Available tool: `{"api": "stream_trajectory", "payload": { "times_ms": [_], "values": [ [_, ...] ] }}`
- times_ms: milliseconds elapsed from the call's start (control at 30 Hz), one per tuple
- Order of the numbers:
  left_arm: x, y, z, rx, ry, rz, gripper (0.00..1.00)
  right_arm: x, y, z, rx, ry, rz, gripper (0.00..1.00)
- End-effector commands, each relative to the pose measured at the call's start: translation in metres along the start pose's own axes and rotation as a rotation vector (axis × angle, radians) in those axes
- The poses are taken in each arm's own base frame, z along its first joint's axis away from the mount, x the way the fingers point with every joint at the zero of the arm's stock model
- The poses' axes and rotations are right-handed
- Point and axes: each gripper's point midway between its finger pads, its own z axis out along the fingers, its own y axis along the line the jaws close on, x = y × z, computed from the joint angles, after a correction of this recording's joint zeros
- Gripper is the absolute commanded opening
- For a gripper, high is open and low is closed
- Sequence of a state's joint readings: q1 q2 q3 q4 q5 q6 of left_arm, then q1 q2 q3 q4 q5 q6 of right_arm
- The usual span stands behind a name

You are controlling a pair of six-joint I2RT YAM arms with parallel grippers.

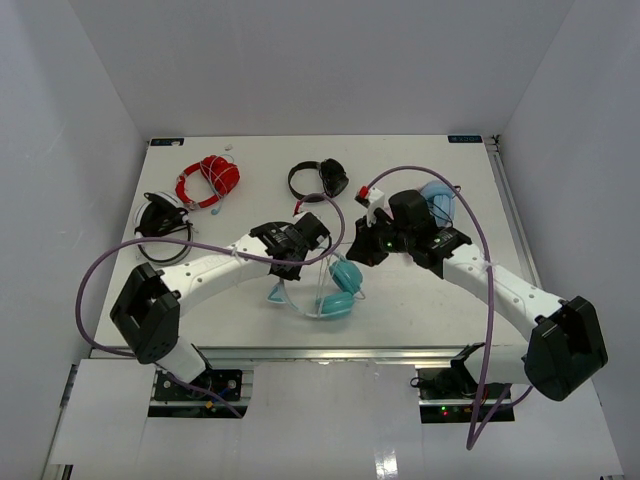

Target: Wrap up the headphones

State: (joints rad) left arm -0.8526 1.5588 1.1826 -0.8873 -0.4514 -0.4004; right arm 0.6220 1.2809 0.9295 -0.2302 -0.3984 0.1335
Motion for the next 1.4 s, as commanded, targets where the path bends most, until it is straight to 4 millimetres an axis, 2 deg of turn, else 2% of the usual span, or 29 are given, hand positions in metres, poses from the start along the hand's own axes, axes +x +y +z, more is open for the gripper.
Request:
{"api": "stream_trajectory", "payload": {
  "times_ms": [0, 233, 433, 633, 900, 1200, 1367],
  "values": [
    [-0.029, 0.009, -0.004, -0.062, -0.067, -0.157, 0.00, 0.002, 0.033, -0.005, -0.082, -0.055, 0.043, 0.08],
    [-0.042, -0.004, 0.000, -0.005, -0.104, -0.277, 0.00, 0.020, 0.040, 0.014, -0.038, -0.059, 0.127, 0.08],
    [-0.044, -0.001, 0.004, -0.015, -0.117, -0.343, 0.00, 0.032, 0.036, 0.030, 0.029, -0.034, 0.152, 0.08],
    [-0.054, 0.016, -0.010, -0.045, -0.214, -0.443, 0.00, 0.024, 0.039, 0.030, 0.067, -0.069, 0.143, 0.08],
    [-0.064, 0.043, -0.046, -0.048, -0.349, -0.558, 0.00, 0.014, 0.049, 0.025, 0.050, -0.106, 0.127, 0.09],
    [-0.067, 0.052, -0.055, -0.054, -0.395, -0.548, 0.00, 0.005, 0.055, 0.021, 0.035, -0.129, 0.107, 0.15],
    [-0.070, 0.061, -0.065, -0.066, -0.435, -0.577, 0.00, -0.009, 0.066, 0.012, -0.006, -0.183, 0.079, 0.21]
  ]
}}
